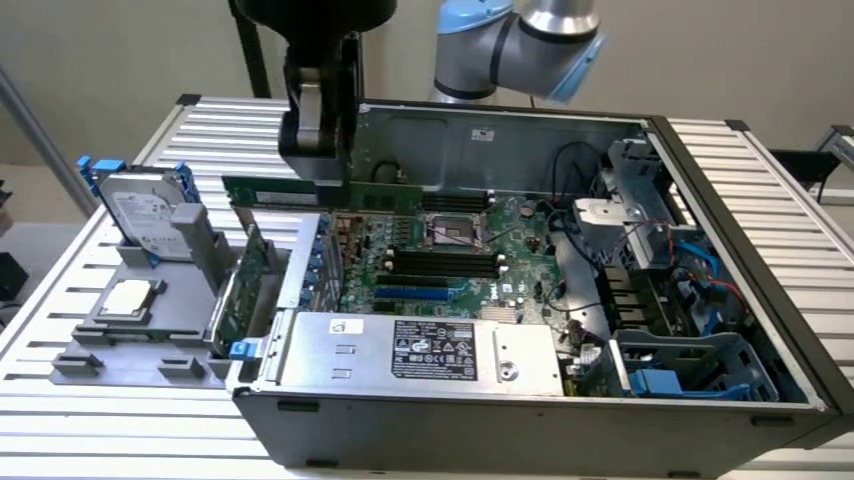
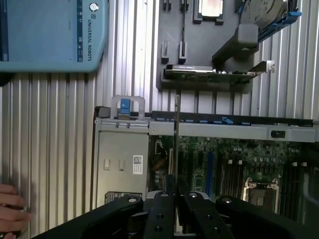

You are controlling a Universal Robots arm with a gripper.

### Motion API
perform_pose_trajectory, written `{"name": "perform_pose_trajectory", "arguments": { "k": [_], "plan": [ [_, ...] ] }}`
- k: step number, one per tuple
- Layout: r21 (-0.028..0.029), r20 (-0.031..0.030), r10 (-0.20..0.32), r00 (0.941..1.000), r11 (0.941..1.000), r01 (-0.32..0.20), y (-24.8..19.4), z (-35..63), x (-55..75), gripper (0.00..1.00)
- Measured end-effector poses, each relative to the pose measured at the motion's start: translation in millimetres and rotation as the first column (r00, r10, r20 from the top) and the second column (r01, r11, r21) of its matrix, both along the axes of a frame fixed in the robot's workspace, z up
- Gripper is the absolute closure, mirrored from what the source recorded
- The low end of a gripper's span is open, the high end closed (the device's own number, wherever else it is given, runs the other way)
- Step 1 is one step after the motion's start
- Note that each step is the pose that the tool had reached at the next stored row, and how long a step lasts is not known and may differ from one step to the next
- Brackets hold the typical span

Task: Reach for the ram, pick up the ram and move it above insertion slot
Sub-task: 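Pick up the ram and move it above insertion slot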

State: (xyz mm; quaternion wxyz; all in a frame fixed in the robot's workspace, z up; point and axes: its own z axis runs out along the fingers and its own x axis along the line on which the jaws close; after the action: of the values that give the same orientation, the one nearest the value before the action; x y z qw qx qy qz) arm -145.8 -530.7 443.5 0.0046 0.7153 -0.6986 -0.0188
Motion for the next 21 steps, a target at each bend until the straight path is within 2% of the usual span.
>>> {"name": "perform_pose_trajectory", "arguments": {
  "k": [3,6,21],
  "plan": [
    [-0.0001,0.0000,0.000,1.0000,1.0000,0.000,4.3,-1.3,13.0,0.86],
    [-0.0001,0.0000,0.000,1.0000,1.0000,0.000,12.0,-4.3,24.0,0.86],
    [-0.0005,0.0000,0.000,1.0000,1.0000,0.000,61.0,-28.1,69.2,0.86]
  ]
}}
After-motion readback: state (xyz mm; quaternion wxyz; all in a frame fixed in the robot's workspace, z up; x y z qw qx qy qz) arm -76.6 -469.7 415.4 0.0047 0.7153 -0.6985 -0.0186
